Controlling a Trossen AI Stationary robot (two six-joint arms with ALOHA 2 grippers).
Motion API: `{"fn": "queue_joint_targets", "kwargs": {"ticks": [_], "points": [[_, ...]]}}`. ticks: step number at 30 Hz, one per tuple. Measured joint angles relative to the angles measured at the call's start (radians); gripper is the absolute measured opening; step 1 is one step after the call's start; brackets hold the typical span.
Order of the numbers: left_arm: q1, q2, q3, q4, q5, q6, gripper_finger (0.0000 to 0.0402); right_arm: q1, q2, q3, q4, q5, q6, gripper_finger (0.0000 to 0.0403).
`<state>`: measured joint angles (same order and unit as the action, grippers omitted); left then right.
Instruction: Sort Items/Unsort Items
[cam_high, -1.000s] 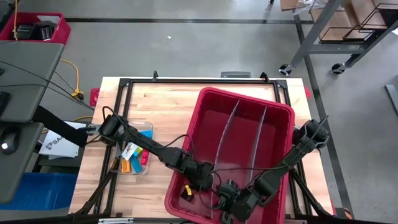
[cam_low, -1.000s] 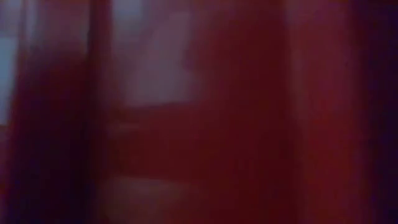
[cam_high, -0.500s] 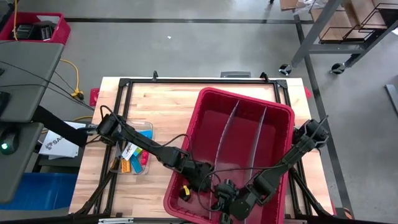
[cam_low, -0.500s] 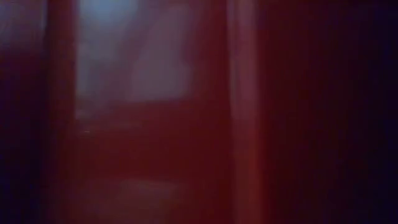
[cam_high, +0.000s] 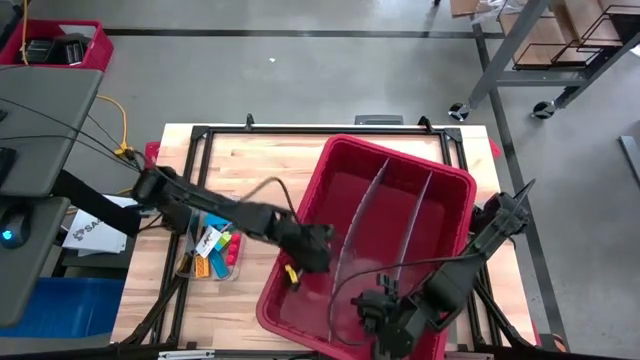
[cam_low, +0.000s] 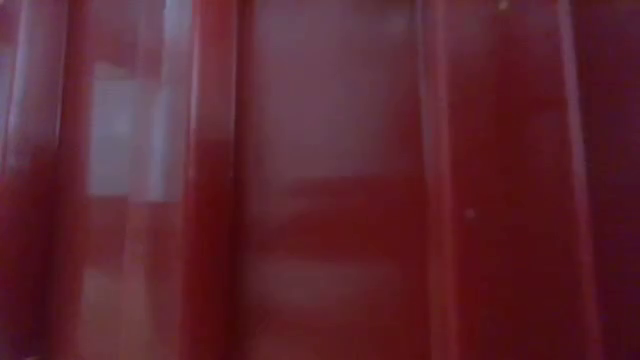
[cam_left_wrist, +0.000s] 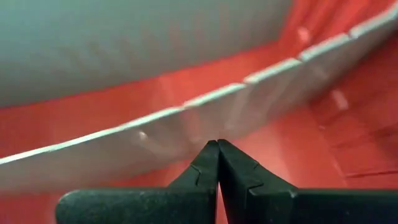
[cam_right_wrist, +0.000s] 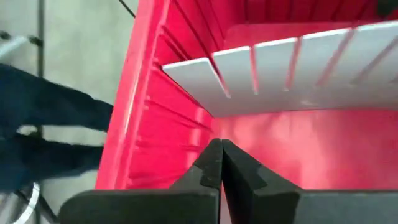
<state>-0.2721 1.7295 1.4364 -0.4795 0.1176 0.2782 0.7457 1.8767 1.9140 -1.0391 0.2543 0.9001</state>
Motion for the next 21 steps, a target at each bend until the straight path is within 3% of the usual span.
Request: {"fn": "queue_joint_targets", "kwargs": {"ticks": [7,10,13,17,21], "points": [[0.059,-0.264,0.001,-0.141,-0.241,-0.124,0.0000,-0.038,0.000,0.114,-0.150,0.005,-0.104,0.0000],[0.064,-0.378,0.002,-0.315,-0.353,-0.283,0.0000,-0.042,0.000,0.121,-0.232,-0.005,-0.015,0.0000],[0.059,-0.452,0.002,-0.522,-0.372,-0.436,0.0000,-0.025,0.000,0.121,-0.238,-0.076,0.035,0.0000],[0.030,-0.491,0.002,-0.684,-0.346,-0.503,0.0000,0.043,0.000,0.121,-0.113,-0.190,0.144,0.0000],[0.016,-0.486,0.000,-0.696,-0.329,-0.397,0.0000,0.116,0.001,0.121,0.164,-0.247,0.378,0.0000]]}}
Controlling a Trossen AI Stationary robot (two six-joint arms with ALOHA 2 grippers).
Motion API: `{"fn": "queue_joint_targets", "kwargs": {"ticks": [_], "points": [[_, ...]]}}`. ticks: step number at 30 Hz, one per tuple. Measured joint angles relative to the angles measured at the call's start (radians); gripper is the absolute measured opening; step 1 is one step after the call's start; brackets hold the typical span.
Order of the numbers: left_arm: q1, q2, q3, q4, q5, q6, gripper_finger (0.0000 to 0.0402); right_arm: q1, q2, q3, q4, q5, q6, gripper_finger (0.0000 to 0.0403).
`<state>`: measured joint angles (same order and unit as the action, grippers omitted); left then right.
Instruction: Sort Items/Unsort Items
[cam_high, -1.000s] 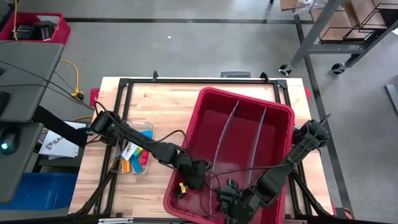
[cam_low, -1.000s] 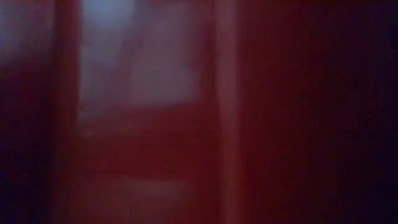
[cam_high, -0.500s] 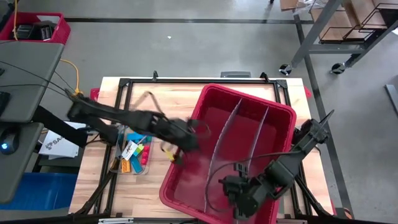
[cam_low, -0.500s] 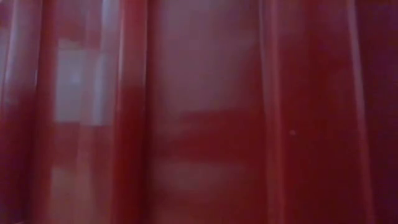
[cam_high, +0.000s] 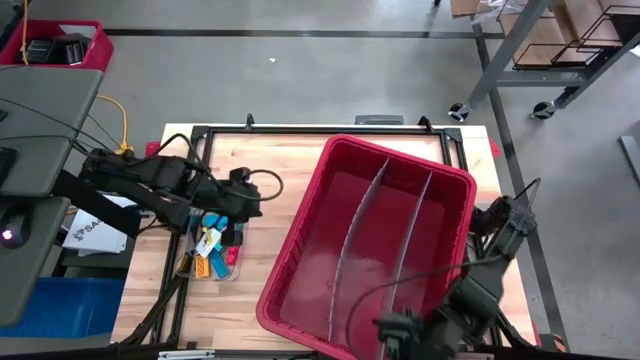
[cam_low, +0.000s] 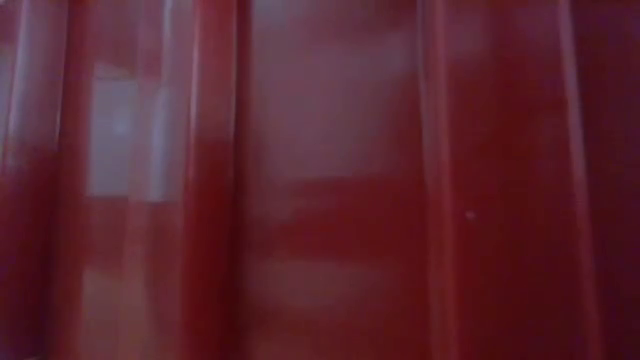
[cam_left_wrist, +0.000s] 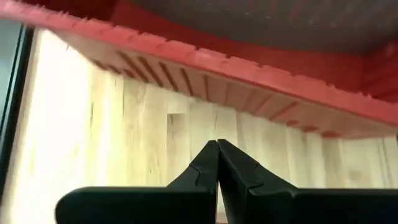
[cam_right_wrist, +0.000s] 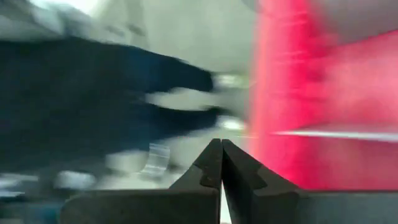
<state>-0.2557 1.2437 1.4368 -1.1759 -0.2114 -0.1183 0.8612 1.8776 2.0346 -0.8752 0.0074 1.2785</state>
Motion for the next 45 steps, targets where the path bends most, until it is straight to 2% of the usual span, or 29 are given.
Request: {"fn": "queue_joint_targets", "kwargs": {"ticks": [4,6,9,13,17,19,22,25,28,31,34,40,43,45], "points": [[0.030,0.034,0.000,0.046,0.063,0.140,0.0000,0.051,0.037,0.001,0.249,0.021,0.283,0.0000],[0.058,0.063,0.000,0.053,0.085,0.211,0.0000,0.074,0.074,0.000,0.299,0.002,0.413,0.0000],[0.103,0.114,-0.001,0.045,0.118,0.291,0.0000,0.106,0.133,0.000,0.358,-0.086,0.575,0.0000],[0.149,0.159,-0.001,0.020,0.140,0.335,0.0000,0.144,0.182,-0.001,0.405,-0.130,0.672,0.0000],[0.180,0.138,-0.036,0.077,0.140,0.337,0.0000,0.171,0.180,-0.001,0.250,-0.019,0.750,0.0000],[0.197,0.087,-0.117,0.172,0.138,0.297,0.0000,0.178,0.179,-0.001,0.108,0.043,0.804,0.0000],[0.213,-0.014,-0.295,0.332,0.129,0.136,0.0000,0.190,0.171,-0.001,-0.012,0.139,0.835,0.0000],[0.200,-0.092,-0.451,0.433,0.110,0.003,0.0000,0.197,0.171,-0.001,-0.079,0.132,0.818,0.0000],[0.178,-0.130,-0.552,0.505,0.074,-0.102,0.0000,0.205,0.167,0.004,-0.158,0.103,0.809,0.0000],[0.166,-0.123,-0.631,0.598,0.067,-0.186,0.0000,0.214,0.160,0.006,-0.283,0.061,0.808,0.0000],[0.143,-0.091,-0.690,0.758,0.072,-0.277,0.0000,0.221,0.163,0.003,-0.382,0.021,0.808,0.0000],[0.067,0.037,-0.714,0.969,0.080,-0.384,0.0000,0.214,0.170,-0.002,-0.624,-0.030,0.855,0.0000],[0.015,0.082,-0.714,1.009,0.077,-0.443,0.0000,0.202,0.165,-0.005,-0.714,-0.026,0.849,0.0000],[-0.029,0.100,-0.717,1.017,0.071,-0.492,0.0000,0.181,0.155,-0.017,-0.685,0.051,0.810,0.0000]]}}
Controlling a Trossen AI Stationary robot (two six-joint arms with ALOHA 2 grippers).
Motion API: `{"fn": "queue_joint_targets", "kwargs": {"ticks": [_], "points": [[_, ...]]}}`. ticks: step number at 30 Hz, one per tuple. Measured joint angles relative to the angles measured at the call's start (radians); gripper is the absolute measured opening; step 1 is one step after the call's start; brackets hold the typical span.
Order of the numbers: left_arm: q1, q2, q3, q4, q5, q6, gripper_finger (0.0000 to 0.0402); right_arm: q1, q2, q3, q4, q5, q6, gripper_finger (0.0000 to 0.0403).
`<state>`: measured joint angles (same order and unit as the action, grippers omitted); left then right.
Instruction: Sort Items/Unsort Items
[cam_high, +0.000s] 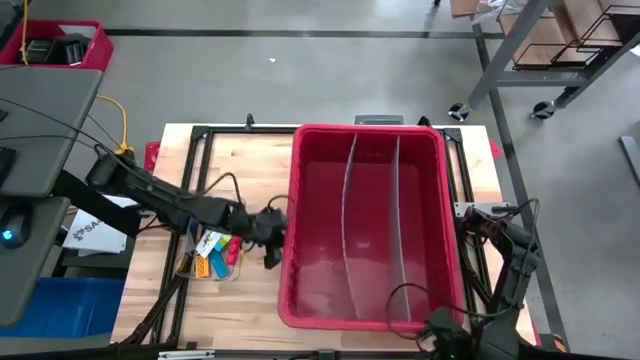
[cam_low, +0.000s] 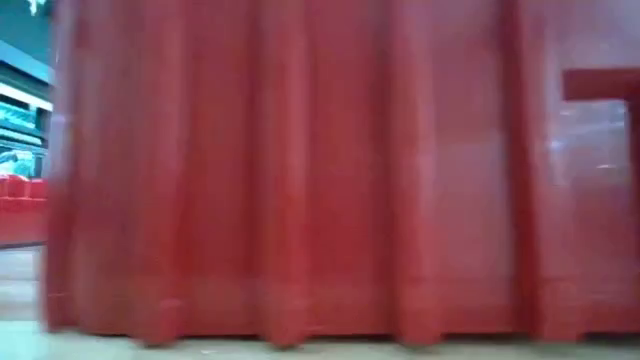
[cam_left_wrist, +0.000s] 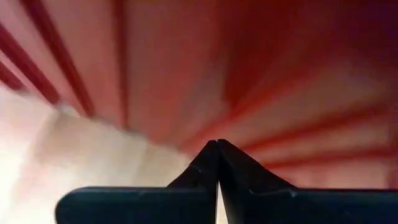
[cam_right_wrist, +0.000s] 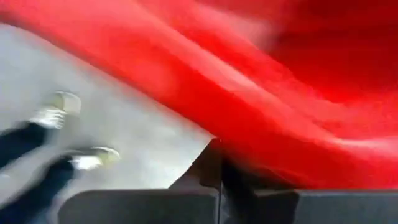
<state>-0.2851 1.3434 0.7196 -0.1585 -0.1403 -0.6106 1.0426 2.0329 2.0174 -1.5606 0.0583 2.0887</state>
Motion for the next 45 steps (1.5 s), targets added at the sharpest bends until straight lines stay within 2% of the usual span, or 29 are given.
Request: {"fn": "queue_joint_targets", "kwargs": {"ticks": [8,10,13,17,19,21,24,26,28,31,34,36,39,42,45], "points": [[-0.181,0.005,0.001,0.075,-0.013,-0.127,0.0000,-0.124,0.006,-0.005,-0.003,0.187,-0.123,0.0000],[-0.213,0.005,0.001,0.124,-0.011,-0.143,0.0000,-0.169,0.007,-0.003,0.009,0.206,-0.181,0.0000],[-0.255,-0.031,0.003,0.161,0.045,-0.147,0.0000,-0.216,0.008,0.001,0.066,0.244,-0.323,0.0000],[-0.286,-0.179,0.043,0.065,0.035,-0.105,0.0000,-0.213,0.008,0.055,0.148,0.221,-0.475,0.0000],[-0.284,-0.265,0.084,-0.044,-0.015,-0.062,0.0000,-0.189,0.008,0.091,0.162,0.220,-0.495,0.0000],[-0.262,-0.338,0.159,-0.183,-0.113,0.038,0.0000,-0.164,0.008,0.126,0.155,0.242,-0.492,0.0000],[-0.153,-0.373,0.317,-0.405,-0.287,0.298,0.0000,-0.133,0.007,0.161,0.158,0.293,-0.469,0.0000],[0.000,-0.345,0.415,-0.497,-0.301,0.498,0.0000,-0.127,0.007,0.171,0.153,0.311,-0.445,0.0000],[0.196,-0.287,0.506,-0.516,-0.183,0.683,0.0000,-0.138,0.007,0.174,0.152,0.332,-0.428,0.0000],[0.485,-0.143,0.617,-0.550,0.032,0.864,0.0000,-0.176,0.007,0.174,0.155,0.348,-0.418,0.0000],[0.669,0.041,0.720,-0.562,0.077,1.000,0.0000,-0.220,0.008,0.174,0.184,0.350,-0.418,0.0000],[0.737,0.167,0.800,-0.592,0.079,1.076,0.0000,-0.244,0.008,0.175,0.212,0.352,-0.419,0.0000],[0.777,0.346,0.922,-0.735,0.063,1.162,0.0000,-0.274,0.008,0.175,0.269,0.368,-0.427,0.0000],[0.775,0.484,1.000,-0.849,-0.047,1.212,0.0000,-0.287,0.008,0.175,0.313,0.373,-0.429,0.0000],[0.769,0.543,1.037,-0.943,-0.111,1.214,0.0000,-0.284,0.008,0.175,0.328,0.373,-0.429,0.0000]]}}
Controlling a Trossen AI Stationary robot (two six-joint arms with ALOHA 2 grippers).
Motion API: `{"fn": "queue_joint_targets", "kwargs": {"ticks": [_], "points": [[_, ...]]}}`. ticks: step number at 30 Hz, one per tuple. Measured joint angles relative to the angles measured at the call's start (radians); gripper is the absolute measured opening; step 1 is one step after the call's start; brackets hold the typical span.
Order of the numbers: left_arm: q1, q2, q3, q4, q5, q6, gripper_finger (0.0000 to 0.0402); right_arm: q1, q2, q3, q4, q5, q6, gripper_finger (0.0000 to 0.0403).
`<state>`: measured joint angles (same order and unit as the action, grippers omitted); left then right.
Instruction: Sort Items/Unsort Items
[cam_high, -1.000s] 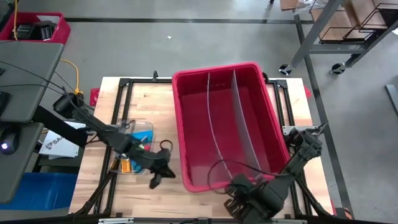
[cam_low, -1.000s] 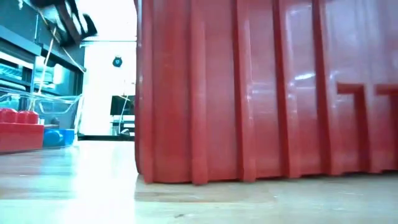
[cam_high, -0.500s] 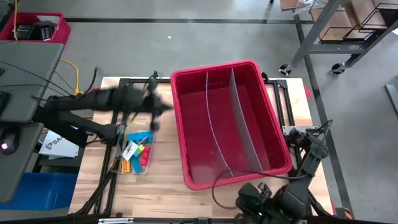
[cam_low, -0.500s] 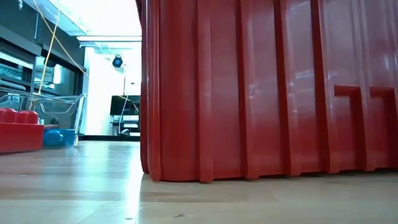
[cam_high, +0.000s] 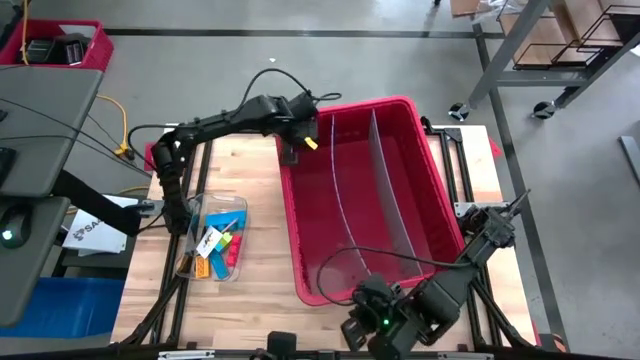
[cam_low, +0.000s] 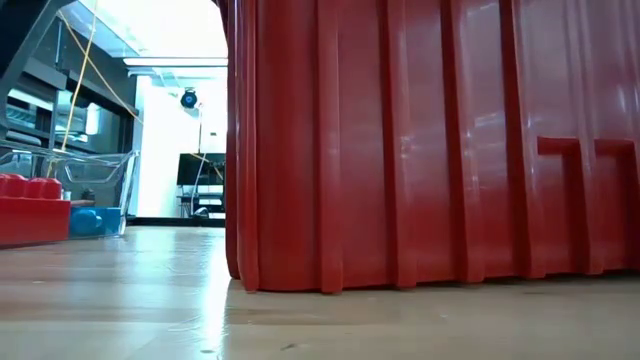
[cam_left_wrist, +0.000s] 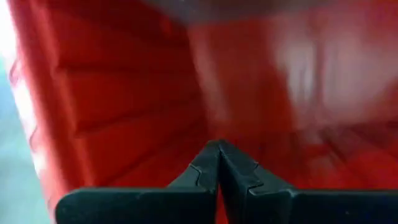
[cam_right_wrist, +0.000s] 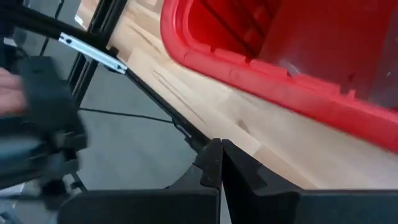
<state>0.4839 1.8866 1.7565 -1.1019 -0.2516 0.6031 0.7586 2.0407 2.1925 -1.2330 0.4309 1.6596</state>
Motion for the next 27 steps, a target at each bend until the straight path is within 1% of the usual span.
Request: {"fn": "queue_joint_targets", "kwargs": {"ticks": [3,5,8,9,11,14,16,19,24,27], "points": [[-0.007,0.016,0.003,-0.077,0.007,-0.073,0.0000,0.017,0.000,0.000,-0.012,-0.002,0.000,0.0000],[-0.017,0.012,0.001,-0.134,0.035,-0.153,0.0000,0.031,0.000,0.000,-0.037,-0.002,0.010,0.0000],[-0.042,-0.005,-0.008,-0.289,0.074,-0.249,0.0000,0.047,0.000,0.000,-0.116,0.001,0.061,0.0000],[-0.054,-0.008,-0.010,-0.344,0.078,-0.267,0.0000,0.053,0.000,0.000,-0.149,0.009,0.084,0.0000],[-0.083,-0.023,-0.009,-0.392,0.083,-0.307,0.0000,0.058,-0.001,0.000,-0.200,0.034,0.124,0.0000],[-0.134,-0.043,-0.011,-0.472,0.099,-0.363,0.0000,0.062,-0.011,0.002,-0.249,0.065,0.134,0.0000],[-0.171,-0.053,-0.011,-0.469,0.126,-0.401,0.0000,0.055,-0.018,0.019,-0.278,0.070,0.105,0.0000],[-0.234,-0.070,-0.010,-0.472,0.198,-0.469,0.0000,0.034,-0.028,0.075,-0.336,0.075,0.022,0.0000],[-0.349,-0.085,-0.009,-0.470,0.292,-0.578,0.0000,-0.020,-0.053,0.163,-0.340,0.078,-0.187,0.0000],[-0.420,-0.088,-0.009,-0.465,0.307,-0.609,0.0000,-0.050,-0.078,0.150,-0.338,0.069,-0.250,0.0000]]}}
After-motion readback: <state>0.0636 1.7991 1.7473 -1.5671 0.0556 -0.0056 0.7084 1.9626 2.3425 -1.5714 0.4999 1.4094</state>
